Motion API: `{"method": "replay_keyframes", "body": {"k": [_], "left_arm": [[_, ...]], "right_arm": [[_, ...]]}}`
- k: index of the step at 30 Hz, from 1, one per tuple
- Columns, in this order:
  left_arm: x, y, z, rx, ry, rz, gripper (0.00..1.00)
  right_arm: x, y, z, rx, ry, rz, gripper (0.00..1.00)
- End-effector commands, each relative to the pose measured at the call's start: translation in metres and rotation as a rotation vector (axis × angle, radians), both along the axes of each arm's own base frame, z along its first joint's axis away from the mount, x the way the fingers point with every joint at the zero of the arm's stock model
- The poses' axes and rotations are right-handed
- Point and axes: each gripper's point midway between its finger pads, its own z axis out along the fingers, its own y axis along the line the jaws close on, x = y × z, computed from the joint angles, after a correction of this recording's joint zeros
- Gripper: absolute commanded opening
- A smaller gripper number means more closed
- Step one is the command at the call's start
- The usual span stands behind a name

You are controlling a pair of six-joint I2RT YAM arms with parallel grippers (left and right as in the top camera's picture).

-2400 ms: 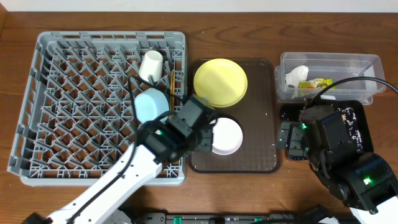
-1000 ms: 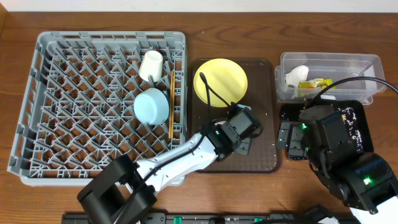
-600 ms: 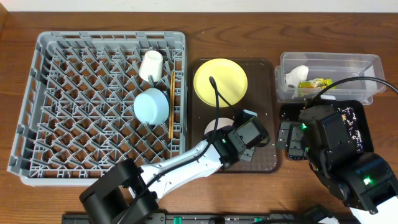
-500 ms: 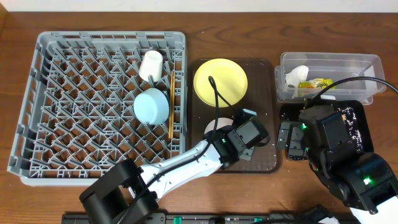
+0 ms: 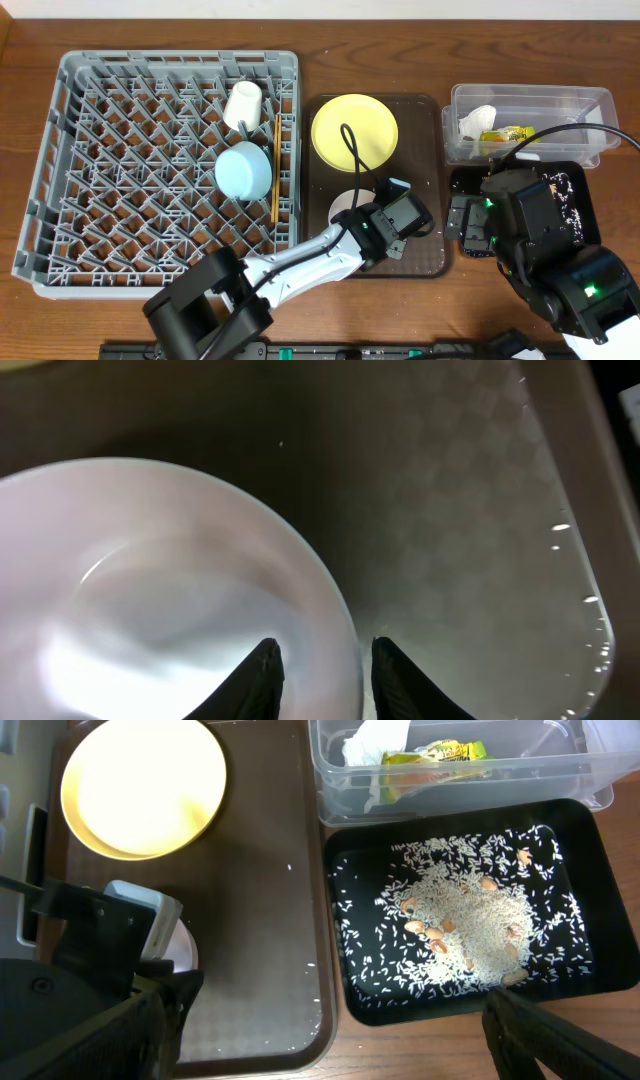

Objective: Sort waste into correct bins and load items into the dishwasher rack
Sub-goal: 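Grip the pink bowl's rim with the left gripper and lift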

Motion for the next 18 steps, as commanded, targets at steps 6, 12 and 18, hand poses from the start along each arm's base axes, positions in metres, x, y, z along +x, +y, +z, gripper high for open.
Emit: {"method": "replay_keyframes", "body": {"k": [6,12,18], "left_arm": [[0.0023,0.0023,-0.0030,0.013,-0.011,0.013,0.29],[0.0024,0.0019,-0.0015,0.009,-0.013,0.012,0.11],[0.0029,0.0019,0.0000,0.006,-0.014,0.013,0.06]], "right_arm": [[0.0018,-0.0042,0.0057,-0.018,-0.019,-0.006,0.99],[0.0018,-0.0042,0.0057,-0.018,-0.019,-0.006,0.99],[0.0018,-0.0042,0.0057,-0.018,-0.019,-0.006,0.99]]}}
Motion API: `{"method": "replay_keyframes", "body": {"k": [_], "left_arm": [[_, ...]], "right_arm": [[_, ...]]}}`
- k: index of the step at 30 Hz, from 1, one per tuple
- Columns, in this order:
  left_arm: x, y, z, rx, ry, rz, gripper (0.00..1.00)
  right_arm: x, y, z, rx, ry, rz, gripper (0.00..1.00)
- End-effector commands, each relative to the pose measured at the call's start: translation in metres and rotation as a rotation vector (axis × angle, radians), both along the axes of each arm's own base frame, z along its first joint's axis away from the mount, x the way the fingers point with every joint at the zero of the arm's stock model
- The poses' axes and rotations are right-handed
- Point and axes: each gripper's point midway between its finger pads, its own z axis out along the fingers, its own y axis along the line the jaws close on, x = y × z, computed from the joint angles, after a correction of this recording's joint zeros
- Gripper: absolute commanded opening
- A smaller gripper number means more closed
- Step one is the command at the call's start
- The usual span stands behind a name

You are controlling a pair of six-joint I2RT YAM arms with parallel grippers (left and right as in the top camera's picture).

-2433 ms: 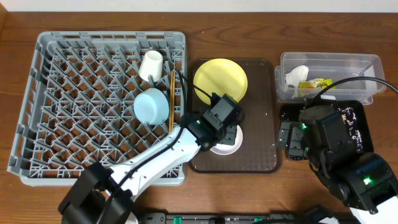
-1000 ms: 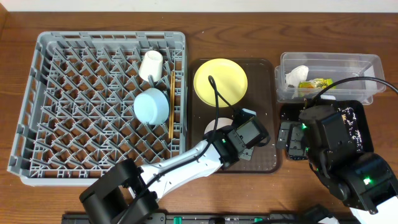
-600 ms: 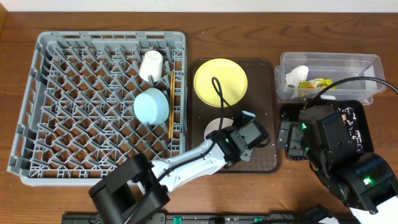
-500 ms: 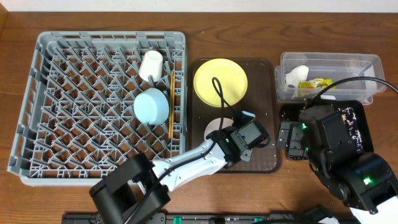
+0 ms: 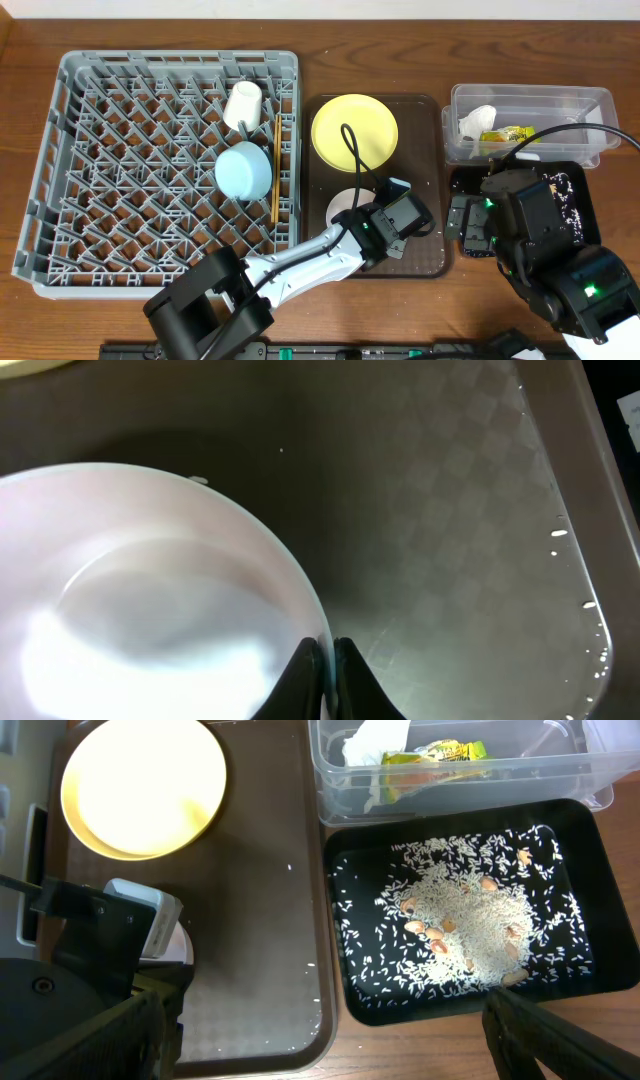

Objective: Sort waste into correct bins and load items into the dishwasher rack
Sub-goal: 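Grip the pink bowl's rim with the left gripper and lift, then carry the pink bowl into the rack beside the white cup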

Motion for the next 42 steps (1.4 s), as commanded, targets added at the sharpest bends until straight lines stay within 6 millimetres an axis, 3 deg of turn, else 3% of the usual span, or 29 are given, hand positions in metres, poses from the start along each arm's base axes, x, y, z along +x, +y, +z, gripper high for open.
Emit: {"method": "replay_keyframes", "body": {"k": [1,5,10,14,20,26,30,35,42], "left_arm": [[0.002,0.003,0.001,0.008,-0.010,0.008,0.06],[0.003,0.001,0.022,-0.032,-0.036,0.006,0.06],[0.011,-0.002,0.081,-0.198,-0.053,0.013,0.06],[0.019,0.008,0.131,-0.375,-0.029,0.011,0.06],[0.047,0.050,0.190,-0.614,-0.005,0.044,0.06],[0.095,0.101,0.226,-0.843,-0.023,0.062,0.06],[0.120,0.128,0.230,-0.973,0.032,0.089,0.06],[0.151,0.150,0.211,-1.106,0.149,0.125,0.06],[0.178,0.173,0.185,-1.229,0.267,0.155,0.06]], "right_arm": [[0.002,-0.004,0.006,-0.018,-0.019,-0.006,0.99],[0.002,-0.004,0.006,-0.018,-0.019,-0.006,0.99],[0.002,-0.004,0.006,-0.018,-0.019,-0.006,0.99],[0.002,-0.004,0.006,-0.018,-0.019,-0.006,0.99],[0.002,-0.004,0.006,-0.018,-0.019,-0.006,0.99],[0.002,-0.004,0.006,-0.018,-0.019,-0.006,0.99],[0.002,-0.004,0.006,-0.018,-0.019,-0.006,0.99],[0.002,-0.004,0.006,-0.018,-0.019,-0.006,0.99],[0.002,-0.004,0.006,-0.018,-0.019,-0.006,0.99]]}}
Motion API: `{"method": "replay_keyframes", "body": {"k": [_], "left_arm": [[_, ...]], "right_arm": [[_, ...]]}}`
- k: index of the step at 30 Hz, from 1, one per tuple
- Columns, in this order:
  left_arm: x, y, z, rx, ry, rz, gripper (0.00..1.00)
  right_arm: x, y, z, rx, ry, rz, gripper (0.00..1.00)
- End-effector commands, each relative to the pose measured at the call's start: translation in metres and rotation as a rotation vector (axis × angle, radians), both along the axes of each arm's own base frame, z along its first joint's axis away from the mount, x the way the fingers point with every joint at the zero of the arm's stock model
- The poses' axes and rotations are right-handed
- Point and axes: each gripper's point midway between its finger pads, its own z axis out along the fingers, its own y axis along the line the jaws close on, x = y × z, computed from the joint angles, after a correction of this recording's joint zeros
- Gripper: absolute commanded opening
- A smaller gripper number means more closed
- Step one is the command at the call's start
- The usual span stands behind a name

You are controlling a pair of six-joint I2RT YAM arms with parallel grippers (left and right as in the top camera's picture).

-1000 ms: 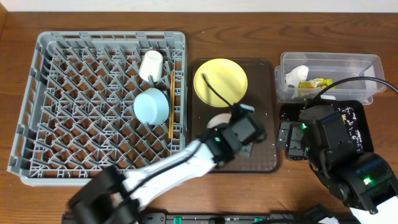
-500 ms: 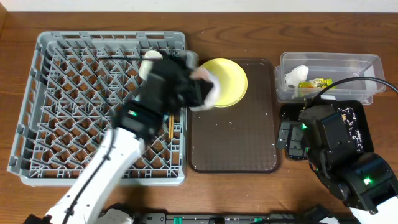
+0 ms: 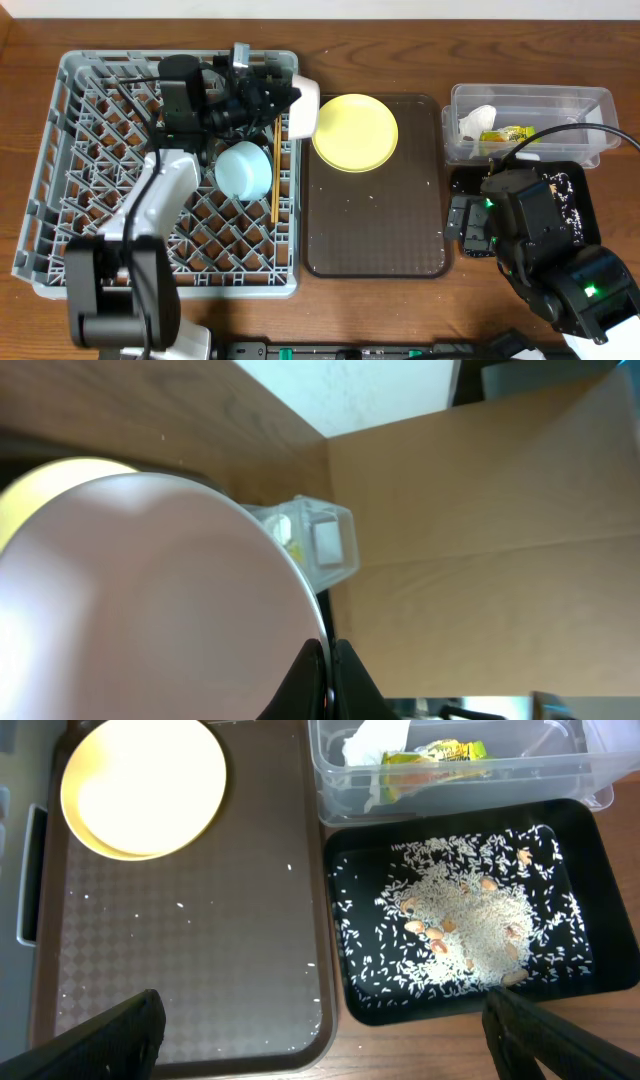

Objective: Sort waste into correct bins and load items into the dishwasher rack
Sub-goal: 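Carry the pink bowl into the rack beside the white cup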

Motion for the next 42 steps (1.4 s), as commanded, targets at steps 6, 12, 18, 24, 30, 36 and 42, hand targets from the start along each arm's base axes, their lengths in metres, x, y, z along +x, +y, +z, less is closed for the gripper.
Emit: {"method": "replay_keyframes", "body": {"k": [6,12,18,24,30,36,42], "left_arm": [[-0.001,0.020,-0.003,-0.090,0.109,-0.031,0.06],[-0.005,0.028,-0.023,-0.046,0.157,-0.003,0.08],[0.001,0.044,-0.042,0.023,0.182,0.076,0.17],[0.006,0.059,-0.051,0.076,0.173,0.134,0.33],[0.010,0.072,-0.059,0.127,0.162,0.179,0.66],[0.014,0.100,-0.041,0.125,0.119,0.246,0.79],[0.010,0.111,-0.007,0.136,0.032,0.283,0.79]], "right_arm": [[0.002,-0.004,0.006,-0.018,-0.019,-0.006,0.99],[0.002,-0.004,0.006,-0.019,-0.019,-0.006,0.99],[0.002,-0.004,0.006,-0.018,-0.019,-0.006,0.99],[0.002,-0.004,0.006,-0.019,-0.019,-0.006,0.99],[0.002,-0.004,0.006,-0.018,-0.019,-0.006,0.99],[0.002,-0.004,0.006,-0.019,-0.019,-0.006,0.99],[0.002,-0.004,0.006,-0.018,-0.019,-0.006,0.99]]}}
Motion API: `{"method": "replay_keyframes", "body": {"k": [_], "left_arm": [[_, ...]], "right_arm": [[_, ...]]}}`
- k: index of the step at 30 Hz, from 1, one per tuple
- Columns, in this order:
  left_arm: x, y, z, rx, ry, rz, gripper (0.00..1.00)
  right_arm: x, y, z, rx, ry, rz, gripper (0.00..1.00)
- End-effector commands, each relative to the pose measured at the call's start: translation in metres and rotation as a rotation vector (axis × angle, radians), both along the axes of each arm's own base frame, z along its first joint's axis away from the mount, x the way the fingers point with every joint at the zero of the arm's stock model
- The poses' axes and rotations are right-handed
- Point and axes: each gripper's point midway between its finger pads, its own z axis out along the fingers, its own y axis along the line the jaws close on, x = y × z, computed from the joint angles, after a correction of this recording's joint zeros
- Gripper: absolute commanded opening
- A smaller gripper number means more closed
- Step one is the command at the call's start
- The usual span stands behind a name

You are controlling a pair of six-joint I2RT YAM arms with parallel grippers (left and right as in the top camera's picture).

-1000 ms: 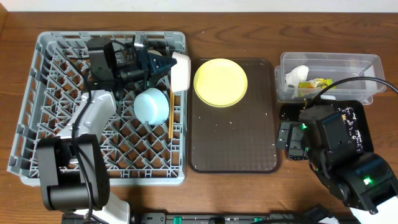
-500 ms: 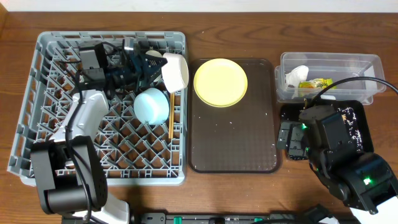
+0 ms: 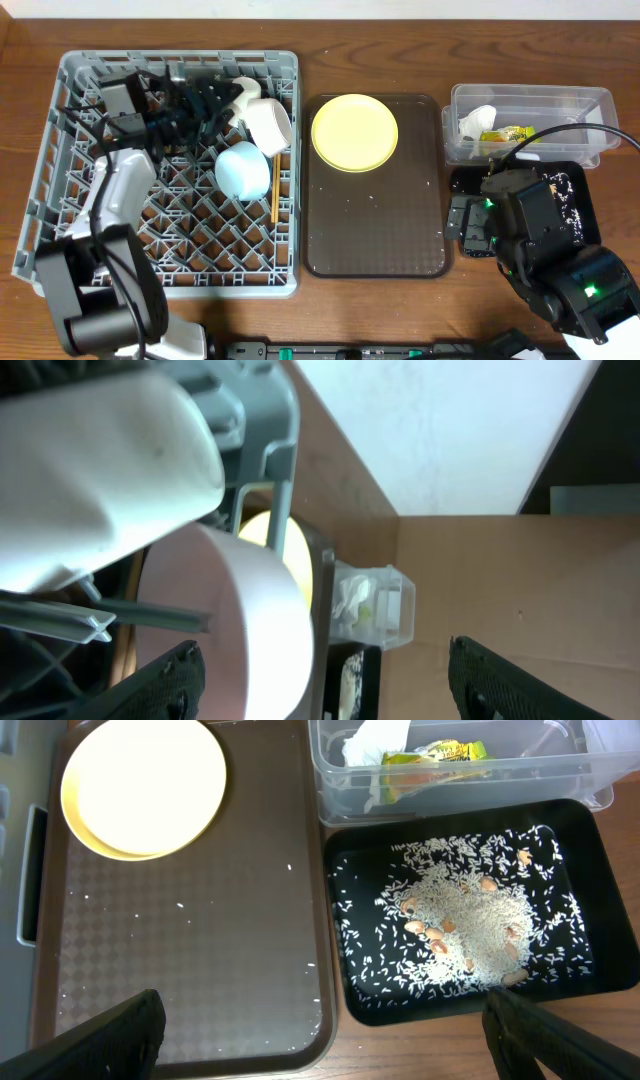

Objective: Sort waste into correct bins and load items into the dishwasher rack
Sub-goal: 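Carry the pink bowl into the rack beside the white cup, then stand the pink bowl upright in the rack and release it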

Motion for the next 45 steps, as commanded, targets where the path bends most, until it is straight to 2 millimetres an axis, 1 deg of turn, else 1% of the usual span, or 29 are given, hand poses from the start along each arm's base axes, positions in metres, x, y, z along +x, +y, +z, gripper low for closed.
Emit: {"method": "replay_keyframes", "body": {"k": [1,3,5,8,9,10,12,13,14,15,17,19,22,24,25,27,31,33,36,39,42,45], "left_arm": [[-0.005,0.003,0.035,0.043,-0.103,0.012,0.79],[-0.007,0.004,0.047,0.063,-0.137,0.026,0.79],[-0.010,0.004,0.060,0.080,-0.172,0.034,0.73],[-0.018,-0.002,0.078,0.109,-0.230,0.017,0.52],[-0.021,-0.005,0.079,0.126,-0.234,0.017,0.44],[-0.023,-0.007,0.078,0.153,-0.236,0.018,0.35],[-0.026,-0.011,0.067,0.235,-0.216,0.026,0.21],[-0.027,-0.014,0.058,0.280,-0.199,0.027,0.19],[-0.028,-0.016,0.049,0.325,-0.177,0.025,0.11],[-0.030,-0.018,0.037,0.376,-0.149,0.025,0.08],[-0.033,-0.021,0.013,0.489,-0.090,0.022,0.06],[-0.033,-0.025,-0.006,0.575,-0.057,0.008,0.06],[-0.032,-0.034,-0.029,0.657,-0.018,-0.010,0.06],[-0.032,-0.033,-0.040,0.697,0.010,-0.005,0.07],[-0.032,-0.031,-0.044,0.713,0.023,0.001,0.06],[-0.032,-0.020,-0.051,0.765,0.055,0.035,0.06],[-0.038,0.010,-0.061,0.905,0.130,0.121,0.06],[-0.042,0.017,-0.064,0.939,0.157,0.134,0.07],[-0.042,0.016,-0.058,0.931,0.145,0.139,0.07],[-0.041,0.015,-0.037,0.921,0.087,0.168,0.07],[-0.042,0.015,-0.003,0.885,0.010,0.229,0.07],[-0.047,0.005,0.036,0.835,-0.109,0.245,0.08]], "right_arm": [[0.002,-0.004,0.006,-0.018,-0.019,-0.006,0.99],[0.002,-0.004,0.006,-0.018,-0.019,-0.006,0.99],[0.002,-0.004,0.006,-0.018,-0.019,-0.006,0.99],[0.002,-0.004,0.006,-0.018,-0.019,-0.006,0.99],[0.002,-0.004,0.006,-0.018,-0.019,-0.006,0.99],[0.002,-0.004,0.006,-0.018,-0.019,-0.006,0.99],[0.002,-0.004,0.006,-0.018,-0.019,-0.006,0.99],[0.002,-0.004,0.006,-0.018,-0.019,-0.006,0.99],[0.002,-0.004,0.006,-0.018,-0.019,-0.006,0.99],[0.002,-0.004,0.006,-0.018,-0.019,-0.006,0.99],[0.002,-0.004,0.006,-0.018,-0.019,-0.006,0.99],[0.002,-0.004,0.006,-0.018,-0.019,-0.006,0.99],[0.002,-0.004,0.006,-0.018,-0.019,-0.006,0.99],[0.002,-0.004,0.006,-0.018,-0.019,-0.006,0.99],[0.002,-0.004,0.006,-0.018,-0.019,-0.006,0.99],[0.002,-0.004,0.006,-0.018,-0.019,-0.006,0.99],[0.002,-0.004,0.006,-0.018,-0.019,-0.006,0.99],[0.002,-0.004,0.006,-0.018,-0.019,-0.006,0.99],[0.002,-0.004,0.006,-0.018,-0.019,-0.006,0.99],[0.002,-0.004,0.006,-0.018,-0.019,-0.006,0.99],[0.002,-0.004,0.006,-0.018,-0.019,-0.006,0.99],[0.002,-0.004,0.006,-0.018,-0.019,-0.006,0.99]]}}
